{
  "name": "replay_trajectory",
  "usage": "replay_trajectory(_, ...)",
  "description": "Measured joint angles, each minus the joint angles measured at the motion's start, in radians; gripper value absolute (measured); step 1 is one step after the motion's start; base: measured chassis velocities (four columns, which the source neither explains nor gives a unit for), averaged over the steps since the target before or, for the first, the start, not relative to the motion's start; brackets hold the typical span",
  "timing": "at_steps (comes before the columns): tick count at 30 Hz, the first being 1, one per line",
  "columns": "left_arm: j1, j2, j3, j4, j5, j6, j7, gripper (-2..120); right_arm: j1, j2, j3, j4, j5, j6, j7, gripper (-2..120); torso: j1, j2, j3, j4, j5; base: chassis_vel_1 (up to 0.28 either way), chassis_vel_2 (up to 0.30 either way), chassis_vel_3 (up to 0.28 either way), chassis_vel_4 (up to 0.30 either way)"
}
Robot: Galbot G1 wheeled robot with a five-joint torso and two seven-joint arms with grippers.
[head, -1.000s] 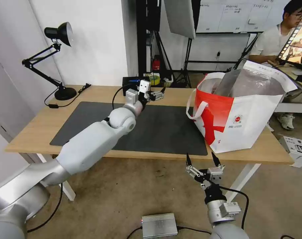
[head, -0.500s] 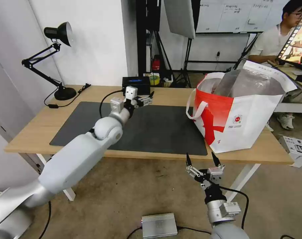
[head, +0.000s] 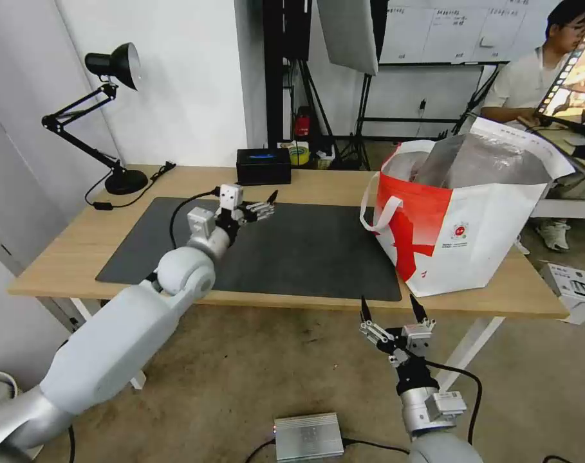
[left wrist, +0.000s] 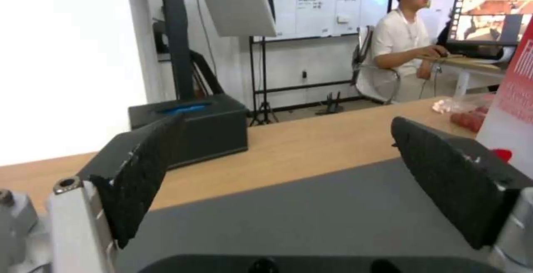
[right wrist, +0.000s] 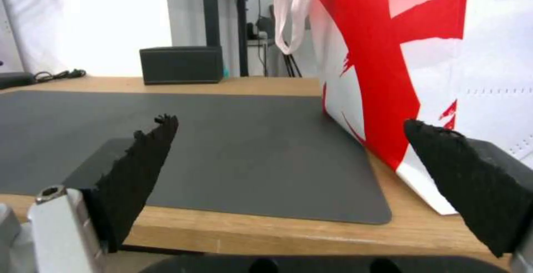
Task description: Pick up the trash from the table and place it into the takeout bag.
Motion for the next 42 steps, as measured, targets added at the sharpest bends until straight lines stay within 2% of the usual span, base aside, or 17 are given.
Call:
replay_trajectory(6, 0.088, 0.025, -0.093, -0.051, 0.023, 0.0, 0.02, 100, 0.0, 0.0, 0.0, 0.0, 0.0, 0.0, 0.0, 100, 0.0, 0.0, 0.0, 0.0, 0.0, 0.0, 0.0, 0.0, 0.0)
replay_trajectory(8, 0.161, 0.041, -0.155, -0.088, 0.033, 0.0, 0.026, 100, 0.0, 0.0, 0.0, 0.0, 0.0, 0.0, 0.0, 100, 0.0, 0.0, 0.0, 0.0, 0.0004, 0.0, 0.0, 0.0, 0.0)
replay_trajectory(12, 0.25, 0.05, -0.216, -0.127, 0.053, -0.002, 0.033, 100, 0.0, 0.0, 0.0, 0.0, 0.0, 0.0, 0.0, 100, 0.0, 0.0, 0.0, 0.0, 0.0004, 0.0, 0.0, 0.0, 0.0)
replay_trajectory(23, 0.328, 0.05, -0.275, -0.152, 0.076, -0.01, 0.041, 100, 0.0, 0.0, 0.0, 0.0, 0.0, 0.0, 0.0, 100, 0.0, 0.0, 0.0, 0.0, 0.0002, 0.0, 0.0, 0.0, 0.0)
replay_trajectory(27, 0.373, 0.035, -0.316, -0.173, 0.091, -0.012, 0.046, 100, 0.0, 0.0, 0.0, 0.0, 0.0, 0.0, 0.0, 100, 0.0, 0.0, 0.0, -0.0001, 0.0001, 0.0, 0.0, 0.0, 0.0)
replay_trajectory(31, 0.488, -0.006, -0.423, -0.205, 0.149, -0.031, 0.079, 100, 0.0, 0.0, 0.0, 0.0, 0.0, 0.0, 0.0, 100, 0.0, 0.0, 0.0, 0.0, 0.0002, 0.0, 0.0, 0.0, 0.0)
replay_trajectory(42, 0.644, -0.09, -0.555, -0.241, 0.238, -0.063, 0.131, 100, 0.0, 0.0, 0.0, 0.0, 0.0, 0.0, 0.0, 100, 0.0, 0.0, 0.0, -0.0001, 0.0002, 0.0, 0.0, 0.0, 0.0)
